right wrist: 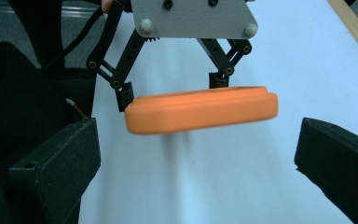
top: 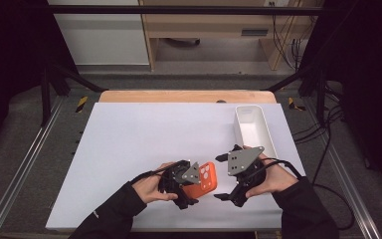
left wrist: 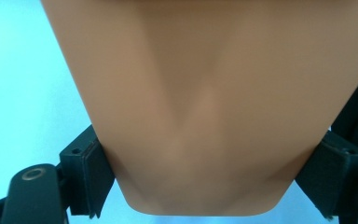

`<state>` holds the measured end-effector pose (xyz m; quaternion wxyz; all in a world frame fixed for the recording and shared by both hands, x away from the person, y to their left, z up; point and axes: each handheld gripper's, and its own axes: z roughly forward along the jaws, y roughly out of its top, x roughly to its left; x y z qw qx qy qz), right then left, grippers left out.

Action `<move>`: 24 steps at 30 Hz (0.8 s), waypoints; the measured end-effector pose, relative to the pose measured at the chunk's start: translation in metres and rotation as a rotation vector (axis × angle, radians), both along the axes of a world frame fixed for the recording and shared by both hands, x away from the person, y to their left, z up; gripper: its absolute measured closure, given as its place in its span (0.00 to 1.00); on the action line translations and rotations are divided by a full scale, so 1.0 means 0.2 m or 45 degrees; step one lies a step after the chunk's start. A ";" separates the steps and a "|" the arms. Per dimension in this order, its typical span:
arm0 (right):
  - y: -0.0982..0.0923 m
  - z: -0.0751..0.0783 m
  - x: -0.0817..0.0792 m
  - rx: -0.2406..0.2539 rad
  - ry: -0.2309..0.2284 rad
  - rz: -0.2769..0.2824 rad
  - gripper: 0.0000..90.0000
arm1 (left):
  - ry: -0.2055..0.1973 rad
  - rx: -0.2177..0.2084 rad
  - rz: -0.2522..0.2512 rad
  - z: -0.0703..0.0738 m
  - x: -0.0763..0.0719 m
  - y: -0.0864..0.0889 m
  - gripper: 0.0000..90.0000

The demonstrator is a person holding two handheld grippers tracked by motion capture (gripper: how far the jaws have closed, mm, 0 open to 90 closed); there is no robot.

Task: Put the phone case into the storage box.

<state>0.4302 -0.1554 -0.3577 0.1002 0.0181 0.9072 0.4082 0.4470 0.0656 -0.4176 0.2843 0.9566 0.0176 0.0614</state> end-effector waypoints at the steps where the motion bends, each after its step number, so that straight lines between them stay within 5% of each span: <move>1: -0.01 0.00 0.00 0.014 0.001 -0.002 0.01 | 0.006 -0.004 0.001 0.00 0.00 0.00 0.17; 24: -0.05 -0.08 -0.01 0.153 0.022 -0.038 0.01 | 0.038 -0.218 0.037 -0.03 0.01 0.10 0.17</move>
